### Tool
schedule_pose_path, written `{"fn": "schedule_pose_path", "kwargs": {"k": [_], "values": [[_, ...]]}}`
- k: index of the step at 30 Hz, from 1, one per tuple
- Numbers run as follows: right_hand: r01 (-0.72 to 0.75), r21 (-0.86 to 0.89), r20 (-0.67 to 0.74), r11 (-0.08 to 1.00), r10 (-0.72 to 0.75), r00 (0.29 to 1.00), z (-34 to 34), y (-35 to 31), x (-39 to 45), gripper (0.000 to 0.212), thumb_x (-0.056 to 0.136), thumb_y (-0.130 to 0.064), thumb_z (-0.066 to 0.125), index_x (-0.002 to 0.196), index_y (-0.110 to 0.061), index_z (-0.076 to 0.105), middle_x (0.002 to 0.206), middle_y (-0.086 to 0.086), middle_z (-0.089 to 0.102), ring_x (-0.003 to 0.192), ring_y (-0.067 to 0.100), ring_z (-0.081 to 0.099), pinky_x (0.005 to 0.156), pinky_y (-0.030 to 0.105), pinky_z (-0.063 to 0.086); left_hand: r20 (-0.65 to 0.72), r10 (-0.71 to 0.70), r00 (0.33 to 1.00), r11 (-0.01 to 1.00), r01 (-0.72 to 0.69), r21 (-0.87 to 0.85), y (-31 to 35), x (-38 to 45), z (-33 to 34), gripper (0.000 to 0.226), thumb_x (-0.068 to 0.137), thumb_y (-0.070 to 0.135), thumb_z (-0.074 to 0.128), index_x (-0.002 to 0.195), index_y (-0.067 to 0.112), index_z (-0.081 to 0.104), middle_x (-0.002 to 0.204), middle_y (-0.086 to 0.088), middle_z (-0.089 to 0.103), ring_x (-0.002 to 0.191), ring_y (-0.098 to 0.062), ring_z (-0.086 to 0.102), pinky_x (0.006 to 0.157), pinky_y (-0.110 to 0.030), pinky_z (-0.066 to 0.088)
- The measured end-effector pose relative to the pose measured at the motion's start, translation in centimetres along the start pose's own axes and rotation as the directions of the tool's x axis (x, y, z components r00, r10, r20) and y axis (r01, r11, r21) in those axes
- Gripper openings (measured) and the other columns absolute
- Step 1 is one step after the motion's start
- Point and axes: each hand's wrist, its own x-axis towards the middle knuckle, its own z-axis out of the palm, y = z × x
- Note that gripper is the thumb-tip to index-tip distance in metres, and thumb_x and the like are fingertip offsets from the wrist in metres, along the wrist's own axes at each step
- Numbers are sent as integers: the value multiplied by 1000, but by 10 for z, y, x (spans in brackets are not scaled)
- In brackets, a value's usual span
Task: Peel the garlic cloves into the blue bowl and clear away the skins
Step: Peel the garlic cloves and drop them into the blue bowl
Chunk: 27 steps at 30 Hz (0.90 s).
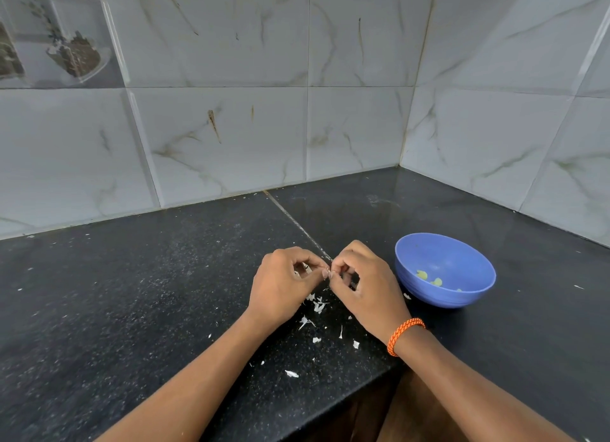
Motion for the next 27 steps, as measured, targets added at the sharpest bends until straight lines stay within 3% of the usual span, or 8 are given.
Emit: {"fn": "schedule_pose_path", "kwargs": {"k": [6,11,16,23,27], "values": [[12,-59,-32,998,-14,999,3,4,0,17,109,-23,57,102,-29,72,104,-16,53,82,12,60,67,45,54,-42,-10,999,996,6,-89,-2,3,-5,5,88,36,79,83,34,80,87,16,78,74,-14,68,80,-48,60],[-19,19,-22,1000,20,1000,2,1,-1,25,97,-16,76,114,-34,74,109,-20,67,89,6,68,76,39,60,-40,-24,999,993,19,-113,-2,3,-5,5,86,35,81,83,32,79,85,11,78,73,-21,67,78,-51,60],[-74,97,39,992,70,997,1,-5,0,34,95,-19,79,115,-39,60,100,-21,74,79,5,74,75,42,61,-21,-31,999,996,30,-81,-3,3,-2,10,92,26,85,85,32,80,88,13,78,78,-17,70,82,-49,60],[-52,68,6,996,52,999,-1,-5,0,28,94,-17,80,108,-37,65,91,-19,72,75,9,70,69,41,60,-7,-18,1000,999,19,42,-2,2,2,10,99,32,77,90,37,76,90,20,76,84,-10,70,83,-47,59],[-68,70,6,995,68,998,0,-2,0,31,97,-11,74,113,-37,67,93,-17,75,74,6,71,70,40,61,-11,10,1000,1000,-10,20,-1,2,0,17,102,21,74,93,34,81,92,20,78,88,-6,73,86,-47,61]]}}
